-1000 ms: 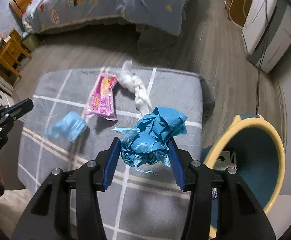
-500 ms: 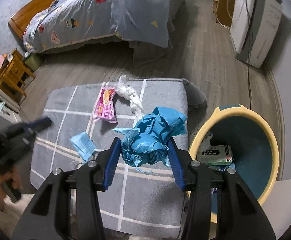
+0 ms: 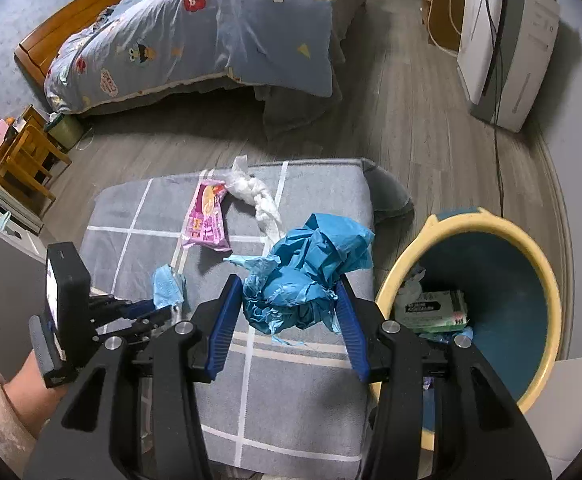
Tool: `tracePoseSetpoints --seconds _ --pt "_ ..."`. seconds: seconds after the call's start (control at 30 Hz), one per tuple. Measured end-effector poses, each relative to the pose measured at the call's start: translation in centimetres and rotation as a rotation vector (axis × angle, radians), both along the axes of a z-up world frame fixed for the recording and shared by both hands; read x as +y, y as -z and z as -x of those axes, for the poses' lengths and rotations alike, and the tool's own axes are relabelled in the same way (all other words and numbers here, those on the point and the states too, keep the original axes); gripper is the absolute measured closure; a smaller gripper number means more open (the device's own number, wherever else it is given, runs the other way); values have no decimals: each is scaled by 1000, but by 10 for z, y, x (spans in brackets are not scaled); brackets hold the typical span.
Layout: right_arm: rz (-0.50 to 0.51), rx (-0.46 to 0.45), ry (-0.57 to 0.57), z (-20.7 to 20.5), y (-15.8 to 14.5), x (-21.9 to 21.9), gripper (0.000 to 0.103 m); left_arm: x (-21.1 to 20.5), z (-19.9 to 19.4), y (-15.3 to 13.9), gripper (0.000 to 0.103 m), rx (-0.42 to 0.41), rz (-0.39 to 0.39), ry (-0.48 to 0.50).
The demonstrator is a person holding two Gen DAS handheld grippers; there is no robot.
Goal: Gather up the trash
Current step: 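Carry the mask and blue bag over the bin and open both tools, then move both tools back over the remaining trash pile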
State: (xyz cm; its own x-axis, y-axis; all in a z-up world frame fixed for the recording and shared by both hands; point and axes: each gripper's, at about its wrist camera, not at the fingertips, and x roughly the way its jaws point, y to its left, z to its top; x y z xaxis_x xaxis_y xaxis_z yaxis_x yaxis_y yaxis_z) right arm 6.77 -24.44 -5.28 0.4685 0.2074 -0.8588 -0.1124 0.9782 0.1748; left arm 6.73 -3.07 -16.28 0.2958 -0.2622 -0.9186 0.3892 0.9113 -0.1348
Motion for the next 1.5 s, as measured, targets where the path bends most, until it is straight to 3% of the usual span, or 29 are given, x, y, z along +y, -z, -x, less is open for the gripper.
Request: tracePoseSetpoints --seconds 0.13,0.3,0.47,0.63,0.83,0.93,1.0,1.1,1.2,1.27,1.5 --pt "14 -43 -5 5 -15 -12 56 -3 3 -25 90 -66 9 22" --pt "48 -70 -1 16 -26 -46 56 -18 11 -81 90 -191 54 78" --pt "61 -71 79 33 -25 -98 56 -61 18 -116 90 -250 98 174" --pt "58 -25 140 45 -9 -139 56 -132 29 -119 90 -220 141 319" --pt "34 8 195 54 5 -171 55 -203 39 -108 89 -197 123 451" --pt "30 5 228 57 4 -182 50 -224 38 -111 79 -216 131 473" --pt "32 -7 250 59 2 -189 42 -231 36 -116 55 -232 142 465" --pt "38 -14 265 61 1 -194 35 -227 36 -122 35 -258 168 443" --pt "40 -17 271 60 1 -194 27 -216 31 -122 28 -259 164 407" --pt "50 -23 268 59 0 -190 15 -202 27 -119 23 -254 164 369" --pt "69 -41 228 46 -6 -162 6 -141 16 -110 12 -288 79 252"
